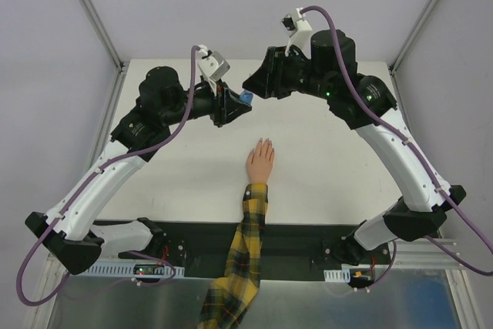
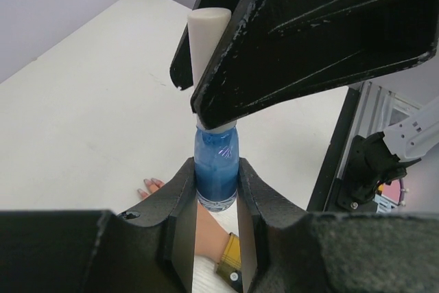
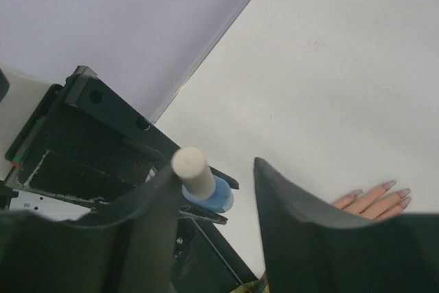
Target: Paint the nails
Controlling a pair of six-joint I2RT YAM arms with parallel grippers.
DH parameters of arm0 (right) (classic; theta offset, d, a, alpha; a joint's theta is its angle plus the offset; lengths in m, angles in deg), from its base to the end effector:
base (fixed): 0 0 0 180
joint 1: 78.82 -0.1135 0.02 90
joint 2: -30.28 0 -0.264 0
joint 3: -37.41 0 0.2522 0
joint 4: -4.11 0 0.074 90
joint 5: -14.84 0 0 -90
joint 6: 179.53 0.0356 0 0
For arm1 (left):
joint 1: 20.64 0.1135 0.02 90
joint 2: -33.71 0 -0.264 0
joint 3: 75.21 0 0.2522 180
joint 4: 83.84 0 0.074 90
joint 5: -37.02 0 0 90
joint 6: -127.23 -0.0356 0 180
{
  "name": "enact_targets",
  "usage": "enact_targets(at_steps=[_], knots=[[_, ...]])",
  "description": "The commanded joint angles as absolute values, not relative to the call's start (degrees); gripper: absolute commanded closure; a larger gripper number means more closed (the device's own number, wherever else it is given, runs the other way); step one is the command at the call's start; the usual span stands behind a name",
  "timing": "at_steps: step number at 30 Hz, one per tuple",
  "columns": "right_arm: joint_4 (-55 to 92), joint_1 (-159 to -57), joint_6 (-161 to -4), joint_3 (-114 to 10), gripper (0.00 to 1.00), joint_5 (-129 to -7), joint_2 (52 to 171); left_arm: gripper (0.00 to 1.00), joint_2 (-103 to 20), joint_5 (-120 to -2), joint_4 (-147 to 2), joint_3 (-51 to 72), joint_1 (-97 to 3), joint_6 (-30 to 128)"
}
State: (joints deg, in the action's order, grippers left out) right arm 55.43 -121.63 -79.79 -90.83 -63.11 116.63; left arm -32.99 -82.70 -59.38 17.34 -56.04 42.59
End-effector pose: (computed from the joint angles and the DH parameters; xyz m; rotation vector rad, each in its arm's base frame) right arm 0.2138 0.2082 0.5275 -0.6676 1.6820 0.8469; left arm 0.1915 -0.1577 0.4685 0.8212 1.4094 -0.9532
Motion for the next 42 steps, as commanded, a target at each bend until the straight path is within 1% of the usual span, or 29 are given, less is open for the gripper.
enact_targets(at_steps=[1, 3, 5, 6, 7, 8, 9, 10, 11, 12, 13, 14, 16, 20, 25, 26, 27, 28, 29, 30, 31, 32, 34, 35, 37, 38, 41, 42], knots=[[55.57, -122.59, -80.66, -94.04, 0.6, -63.3, 117.12, 1.0, -32.91, -80.49, -59.54, 20.38, -57.46, 40.04], [55.22, -122.5, -81.27, -93.95, 0.67, -61.11, 117.03, 1.0, -33.26, -81.02, -59.36, 20.64, -57.46, 40.04], [53.56, -121.98, -82.06, -92.55, 0.71, -58.65, 116.33, 1.0, -33.35, -84.0, -59.1, 21.26, -57.46, 40.13], [52.16, -121.54, -82.67, -91.06, 0.84, -54.37, 115.54, 1.0, -33.7, -85.92, -58.83, 21.69, -57.29, 40.3], [50.23, -121.01, -82.85, -87.22, 0.93, -51.29, 113.53, 1.0, -34.05, -90.29, -58.83, 22.92, -57.03, 41.52], [44.9, -119.62, -82.94, -84.48, 0.99, -47.34, 112.29, 1.0, -34.15, -93.91, -58.83, 23.71, -56.15, 42.41], [41.54, -118.73, -82.85, -82.02, 0.99, -37.64, 111.15, 1.0, -34.84, -97.16, -58.83, 24.59, -55.71, 43.28], [37.59, -117.85, -81.02, -76.77, 1.0, -31.8, 109.4, 1.0, -35.2, -105.37, -59.01, 26.34, -55.1, 45.9], [28.42, -116.54, -79.53, -74.2, 1.0, -26.26, 108.77, 1.0, -35.81, -110.24, -60.49, 27.14, -54.57, 47.76], [24.15, -116.09, -78.12, -72.0, 0.99, -18.98, 108.16, 1.0, -37.38, -114.55, -61.89, 27.84, -53.78, 50.39], [20.63, -115.83, -75.23, -69.89, 0.99, -16.74, 107.46, 1.0, -38.18, -121.38, -62.95, 28.98, -53.51, 55.2], [15.28, -115.3, -73.9, -68.04, 1.0, -15.23, 107.36, 1.0, -38.89, -123.36, -63.75, 29.25, -53.6, 57.07], [11.47, -115.03, -70.39, -67.76, 1.0, -12.24, 107.8, 1.0, -38.98, -125.49, -67.17, 28.04, -53.6, 61.11], [9.87, -114.42, -68.97, -67.58, 1.0, -10.65, 108.94, 1.0, -38.89, -127.51, -69.91, 26.36, -53.42, 63.42], [11.79, -113.02, -68.79, -67.49, 0.99, -12.14, 108.68, 1.0, -38.37, -124.01, -69.99, 25.22, -53.16, 62.02], [13.8, -112.92, -70.44, -67.75, 0.87, -14.84, 108.42, 1.0, -37.58, -122.61, -69.91, 24.78, -52.98, 61.49], [16.87, -112.66, -72.11, -69.32, 0.84, -17.56, 107.89, 1.0, -37.05, -119.03, -69.91, 23.56, -52.81, 60.88], [24.64, -112.66, -73.78, -70.3, 0.83, -20.46, 107.71, 1.0, -36.52, -116.73, -69.47, 23.02, -52.63, 58.7], [27.25, -112.66, -75.02, -71.35, 0.76, -22.84, 107.45, 1.0, -35.39, -113.66, -68.6, 22.67, -52.63, 57.19], [29.97, -112.66, -77.03, -72.14, 0.55, -28.87, 107.27, 1.0, -34.85, -111.19, -68.24, 21.45, -52.72, 55.96], [36.7, -112.75, -77.75, -74.15, 0.5, -33.37, 106.92, 1.0, -34.33, -106.38, -67.89, 20.91, -52.72, 54.03], [38.33, -112.66, -78.19, -74.78, 0.4, -37.85, 106.75, 1.0, -33.54, -104.07, -66.67, 20.65, -52.72, 52.88], [43.06, -113.01, -78.72, -76.62, 0.29, -43.14, 106.22, 1.0, -32.83, -97.5, -65.43, 19.51, -52.63, 49.82], [43.18, -113.1, -78.55, -76.63, 0.23, -45.6, 105.87, 1.0, -32.13, -95.54, -64.47, 19.07, -52.72, 48.58], [44.57, -114.15, -78.2, -77.07, 0.16, -49.21, 105.25, 1.0, -31.34, -91.5, -63.93, 18.01, -52.72, 45.85], [44.76, -114.68, -78.45, -78.03, 0.11, -51.32, 105.16, 1.0, -30.99, -88.7, -63.67, 17.92, -52.81, 45.06], [48.44, -117.57, -79.69, -82.41, 0.08, -57.55, 106.91, 1.0, -30.81, -84.03, -62.61, 18.01, -53.07, 43.21], [49.76, -118.36, -79.86, -84.0, 0.06, -59.41, 107.7, 1.0, -30.72, -82.97, -62.18, 18.09, -53.42, 42.77]])
